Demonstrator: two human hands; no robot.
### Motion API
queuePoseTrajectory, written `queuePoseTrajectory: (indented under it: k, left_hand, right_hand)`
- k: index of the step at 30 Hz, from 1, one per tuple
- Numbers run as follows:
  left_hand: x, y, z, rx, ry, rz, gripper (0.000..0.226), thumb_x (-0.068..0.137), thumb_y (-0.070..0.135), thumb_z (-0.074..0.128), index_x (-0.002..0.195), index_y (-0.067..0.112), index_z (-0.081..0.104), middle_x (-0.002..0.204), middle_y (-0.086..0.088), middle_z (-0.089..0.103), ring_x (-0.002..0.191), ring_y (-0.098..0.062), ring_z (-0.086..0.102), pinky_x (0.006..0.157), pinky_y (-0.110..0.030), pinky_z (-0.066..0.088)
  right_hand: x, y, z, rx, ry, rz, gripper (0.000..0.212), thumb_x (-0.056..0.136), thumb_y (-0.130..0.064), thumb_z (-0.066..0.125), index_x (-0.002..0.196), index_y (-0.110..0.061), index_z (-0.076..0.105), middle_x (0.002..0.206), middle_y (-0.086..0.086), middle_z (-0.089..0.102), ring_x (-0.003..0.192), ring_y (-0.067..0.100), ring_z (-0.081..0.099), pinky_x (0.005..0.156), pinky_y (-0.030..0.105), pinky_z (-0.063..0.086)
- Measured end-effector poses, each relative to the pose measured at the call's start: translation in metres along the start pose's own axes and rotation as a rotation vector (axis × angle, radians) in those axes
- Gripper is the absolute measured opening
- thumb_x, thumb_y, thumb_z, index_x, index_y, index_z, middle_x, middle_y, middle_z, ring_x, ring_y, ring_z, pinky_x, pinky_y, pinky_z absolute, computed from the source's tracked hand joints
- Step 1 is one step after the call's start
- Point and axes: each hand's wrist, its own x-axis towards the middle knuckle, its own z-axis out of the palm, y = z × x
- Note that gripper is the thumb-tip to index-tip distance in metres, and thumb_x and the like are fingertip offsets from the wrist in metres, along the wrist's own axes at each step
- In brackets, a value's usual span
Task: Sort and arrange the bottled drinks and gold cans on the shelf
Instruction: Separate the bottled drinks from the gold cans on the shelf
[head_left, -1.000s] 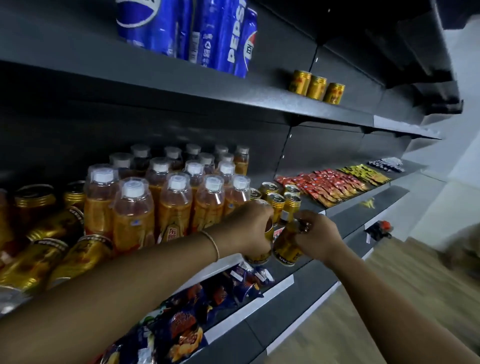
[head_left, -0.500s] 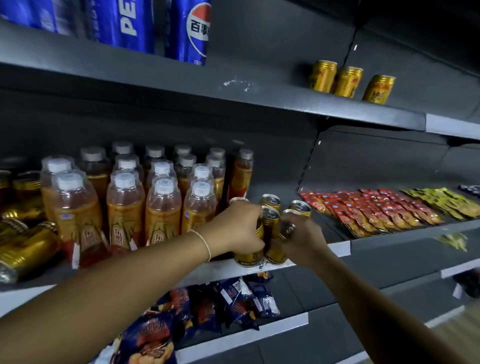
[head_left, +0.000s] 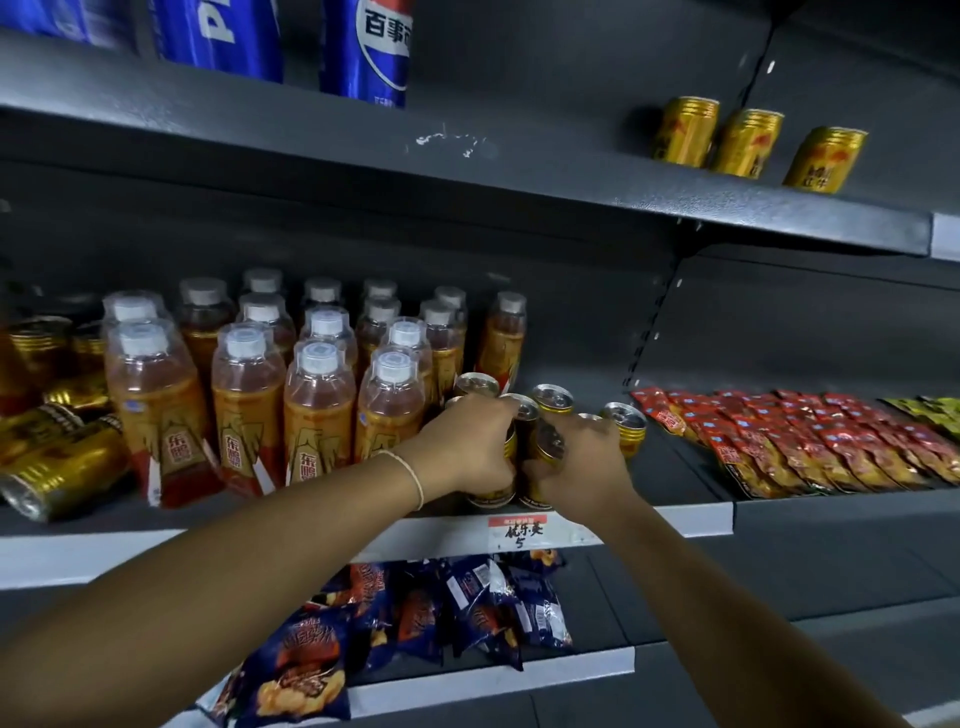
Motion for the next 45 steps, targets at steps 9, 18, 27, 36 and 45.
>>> queuePoseTrajectory:
  k: [9, 18, 27, 36, 45]
  left_hand:
    - [0.009, -0.013, 0.019, 0.037, -0.033, -0.025, 0.062, 0.075, 0.017, 0.071, 0.133, 0.013, 0.048, 0.124, -0.010, 0.053, 0.116, -0.028, 0.048, 0.089, -0.030, 0.044]
    - [0.012, -0.014, 0.024, 0.194, -0.152, -0.004, 0.077, 0.079, 0.016, 0.069, 0.147, 0.012, 0.033, 0.146, -0.010, 0.039, 0.133, -0.031, 0.038, 0.103, -0.041, 0.045]
    - [0.008, -0.012, 0.013, 0.342, -0.088, 0.010, 0.030, 0.085, 0.019, 0.066, 0.113, 0.011, 0.060, 0.115, -0.011, 0.058, 0.098, -0.027, 0.058, 0.070, -0.033, 0.051]
    - [-0.010, -0.002, 0.003, 0.439, -0.039, 0.048, 0.026, 0.085, 0.011, 0.059, 0.111, 0.010, 0.062, 0.116, -0.014, 0.055, 0.095, -0.029, 0.057, 0.063, -0.034, 0.045]
    - [-0.039, -0.027, -0.081, 0.360, 0.380, 0.047, 0.043, 0.075, 0.003, 0.052, 0.118, 0.006, 0.061, 0.118, -0.011, 0.059, 0.114, -0.028, 0.052, 0.096, -0.037, 0.046]
  right_hand:
    - [0.008, 0.004, 0.010, -0.163, 0.014, -0.073, 0.048, 0.081, -0.043, 0.069, 0.125, -0.030, 0.056, 0.092, -0.006, 0.056, 0.111, 0.024, 0.039, 0.082, 0.032, 0.038]
    - [0.019, 0.018, -0.002, -0.141, -0.165, -0.126, 0.055, 0.074, -0.042, 0.076, 0.124, -0.025, 0.060, 0.122, -0.006, 0.061, 0.116, 0.023, 0.045, 0.098, 0.033, 0.040]
    - [0.017, 0.013, 0.003, -0.142, -0.147, -0.073, 0.069, 0.080, -0.030, 0.077, 0.142, -0.024, 0.048, 0.140, -0.002, 0.050, 0.130, 0.021, 0.031, 0.104, 0.033, 0.038]
    - [0.032, -0.006, -0.022, -0.166, -0.325, -0.068, 0.033, 0.076, -0.028, 0.064, 0.109, -0.025, 0.067, 0.110, 0.005, 0.061, 0.105, 0.026, 0.054, 0.086, 0.035, 0.052]
    - [0.049, -0.076, -0.026, 0.165, 0.020, -0.281, 0.034, 0.087, -0.003, 0.052, 0.119, -0.008, 0.064, 0.103, 0.016, 0.069, 0.098, 0.035, 0.062, 0.080, 0.033, 0.047]
